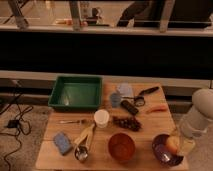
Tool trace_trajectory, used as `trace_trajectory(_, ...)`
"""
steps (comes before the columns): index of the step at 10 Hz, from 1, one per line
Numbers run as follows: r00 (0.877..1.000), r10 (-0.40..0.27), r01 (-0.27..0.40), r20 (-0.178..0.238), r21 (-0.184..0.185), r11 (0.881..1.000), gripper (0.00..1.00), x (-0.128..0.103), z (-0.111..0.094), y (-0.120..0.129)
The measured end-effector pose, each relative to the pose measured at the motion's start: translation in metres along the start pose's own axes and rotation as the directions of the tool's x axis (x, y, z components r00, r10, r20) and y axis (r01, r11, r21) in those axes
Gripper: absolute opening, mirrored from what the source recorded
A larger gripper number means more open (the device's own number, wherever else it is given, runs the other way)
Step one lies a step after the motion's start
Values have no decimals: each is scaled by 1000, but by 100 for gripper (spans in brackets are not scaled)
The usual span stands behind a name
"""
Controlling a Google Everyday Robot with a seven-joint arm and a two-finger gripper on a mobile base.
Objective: Place apple in purple bowl
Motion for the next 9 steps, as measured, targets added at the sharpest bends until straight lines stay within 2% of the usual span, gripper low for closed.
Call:
trace_trajectory(3, 1000, -20, 21, 9, -38, 999, 0, -8, 18, 10)
trace_trajectory(5, 999, -48, 49, 14, -56, 997, 0, -14, 28, 6)
trace_trajectory(9, 998, -64, 65, 13, -67, 996, 0, -14, 37, -7)
